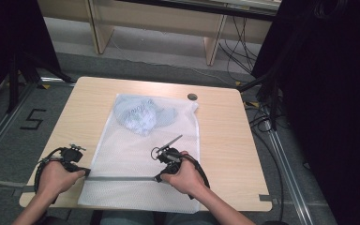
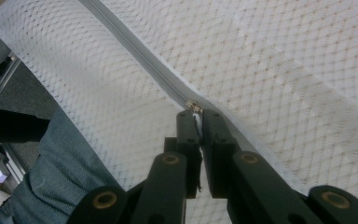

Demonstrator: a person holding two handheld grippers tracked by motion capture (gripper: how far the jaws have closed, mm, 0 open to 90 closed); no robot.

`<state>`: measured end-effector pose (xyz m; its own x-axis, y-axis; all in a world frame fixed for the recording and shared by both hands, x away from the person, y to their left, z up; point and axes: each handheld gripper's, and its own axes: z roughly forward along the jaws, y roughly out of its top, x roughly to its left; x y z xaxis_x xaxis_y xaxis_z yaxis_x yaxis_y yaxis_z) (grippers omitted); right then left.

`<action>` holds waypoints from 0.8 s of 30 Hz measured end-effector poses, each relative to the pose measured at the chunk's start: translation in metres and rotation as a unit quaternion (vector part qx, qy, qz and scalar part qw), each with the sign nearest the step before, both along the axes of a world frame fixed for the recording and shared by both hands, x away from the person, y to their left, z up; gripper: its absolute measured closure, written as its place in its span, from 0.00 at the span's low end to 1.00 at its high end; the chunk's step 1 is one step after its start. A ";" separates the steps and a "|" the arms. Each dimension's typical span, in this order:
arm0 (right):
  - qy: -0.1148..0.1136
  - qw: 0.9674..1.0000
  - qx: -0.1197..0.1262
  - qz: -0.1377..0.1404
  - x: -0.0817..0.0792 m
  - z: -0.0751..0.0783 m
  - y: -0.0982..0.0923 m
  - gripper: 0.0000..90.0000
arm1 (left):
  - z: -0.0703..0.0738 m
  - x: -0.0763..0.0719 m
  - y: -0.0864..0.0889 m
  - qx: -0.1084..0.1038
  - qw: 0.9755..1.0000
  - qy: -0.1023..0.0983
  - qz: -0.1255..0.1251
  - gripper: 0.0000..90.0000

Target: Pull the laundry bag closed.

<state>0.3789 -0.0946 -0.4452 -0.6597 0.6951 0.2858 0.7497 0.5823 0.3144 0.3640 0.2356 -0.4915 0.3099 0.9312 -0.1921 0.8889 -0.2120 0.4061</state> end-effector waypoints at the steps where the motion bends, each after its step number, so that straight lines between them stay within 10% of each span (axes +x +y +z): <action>1: 0.005 1.000 -0.004 -0.003 0.000 0.001 -0.001 0.97 | 0.000 0.000 0.000 0.000 1.000 0.000 0.000 1.00; 24: 0.011 1.000 0.004 -0.012 0.000 0.002 -0.023 0.97 | 0.000 0.000 -0.001 0.002 1.000 0.001 -0.001 1.00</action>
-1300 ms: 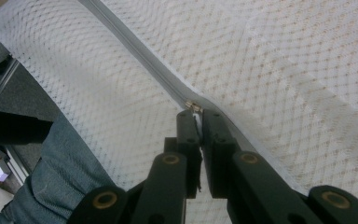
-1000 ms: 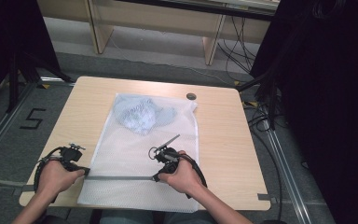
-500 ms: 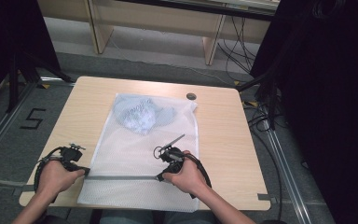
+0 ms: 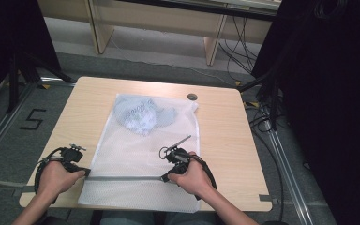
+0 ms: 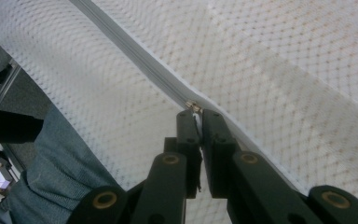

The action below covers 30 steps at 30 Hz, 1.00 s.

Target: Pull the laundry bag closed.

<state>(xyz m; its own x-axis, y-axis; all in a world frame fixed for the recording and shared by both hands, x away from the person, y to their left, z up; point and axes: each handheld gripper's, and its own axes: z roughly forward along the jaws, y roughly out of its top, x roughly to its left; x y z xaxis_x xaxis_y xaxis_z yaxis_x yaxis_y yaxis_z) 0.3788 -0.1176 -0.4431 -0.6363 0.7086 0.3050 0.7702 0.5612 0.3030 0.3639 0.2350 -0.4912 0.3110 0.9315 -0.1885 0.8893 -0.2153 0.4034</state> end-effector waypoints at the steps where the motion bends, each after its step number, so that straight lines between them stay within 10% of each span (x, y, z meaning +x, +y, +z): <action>1: 0.002 1.000 0.002 -0.008 -0.001 0.000 0.000 0.97 | 0.000 0.000 0.000 0.000 1.000 0.000 0.000 1.00; 30: -0.003 1.000 -0.001 -0.031 -0.002 0.002 -0.035 0.97 | 0.001 0.000 0.000 0.006 1.000 0.002 -0.005 1.00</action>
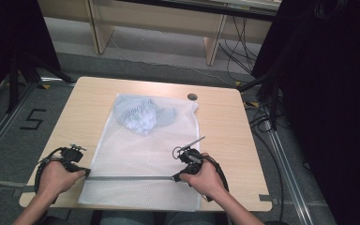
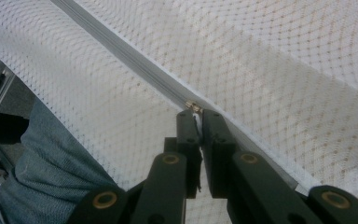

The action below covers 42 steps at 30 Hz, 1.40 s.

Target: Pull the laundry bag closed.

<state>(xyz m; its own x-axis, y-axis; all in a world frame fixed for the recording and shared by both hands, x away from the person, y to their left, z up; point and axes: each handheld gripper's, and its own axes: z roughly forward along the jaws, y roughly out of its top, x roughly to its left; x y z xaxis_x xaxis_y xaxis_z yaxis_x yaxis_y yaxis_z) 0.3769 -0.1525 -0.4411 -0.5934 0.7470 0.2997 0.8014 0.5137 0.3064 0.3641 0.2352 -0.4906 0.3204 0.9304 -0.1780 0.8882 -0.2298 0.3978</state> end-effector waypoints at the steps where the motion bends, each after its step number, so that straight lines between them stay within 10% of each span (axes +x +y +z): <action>1: -0.008 1.000 -0.004 0.008 0.000 -0.001 -0.003 0.97 | 0.000 0.000 0.000 0.000 1.000 -0.001 0.000 1.00; 42: 0.013 0.999 0.014 -0.043 -0.002 0.000 -0.040 0.97 | 0.000 0.000 0.000 0.001 1.000 -0.001 0.000 1.00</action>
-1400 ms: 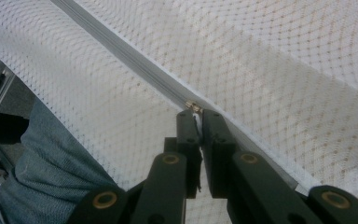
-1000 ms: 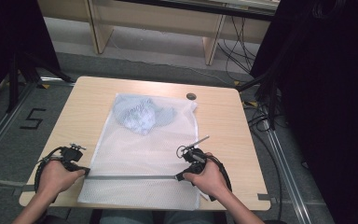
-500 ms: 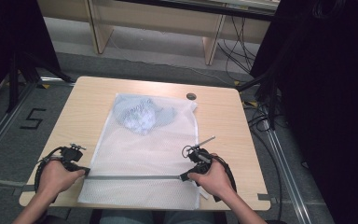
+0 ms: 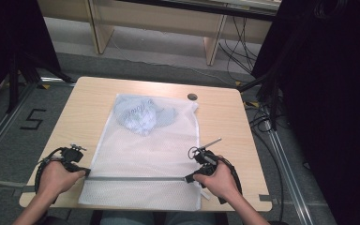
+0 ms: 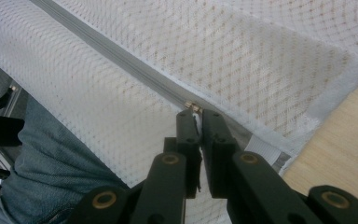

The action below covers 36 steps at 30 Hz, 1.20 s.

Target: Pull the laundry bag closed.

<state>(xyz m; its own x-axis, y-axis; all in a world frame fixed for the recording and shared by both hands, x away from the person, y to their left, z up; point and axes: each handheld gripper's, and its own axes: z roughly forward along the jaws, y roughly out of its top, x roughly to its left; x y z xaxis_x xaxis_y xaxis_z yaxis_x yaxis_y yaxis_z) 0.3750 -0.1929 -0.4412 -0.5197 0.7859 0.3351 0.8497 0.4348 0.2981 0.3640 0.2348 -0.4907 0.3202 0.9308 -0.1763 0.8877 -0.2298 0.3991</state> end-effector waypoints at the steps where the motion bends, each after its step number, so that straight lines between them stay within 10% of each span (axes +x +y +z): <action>1: 0.005 1.000 0.004 0.002 0.000 0.000 -0.001 0.97 | 0.000 0.000 0.000 0.000 1.000 0.000 0.000 1.00; 36: 0.028 0.999 0.005 -0.026 0.000 0.001 -0.021 0.97 | 0.000 0.000 -0.001 -0.001 1.000 0.000 0.003 1.00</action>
<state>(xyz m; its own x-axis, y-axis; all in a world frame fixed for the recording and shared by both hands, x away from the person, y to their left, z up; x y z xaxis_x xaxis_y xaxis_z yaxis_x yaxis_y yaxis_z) 0.3746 -0.2141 -0.4401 -0.4588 0.8077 0.3703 0.8865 0.3875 0.2530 0.3640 0.2335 -0.4907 0.3147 0.9323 -0.1784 0.8890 -0.2236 0.3996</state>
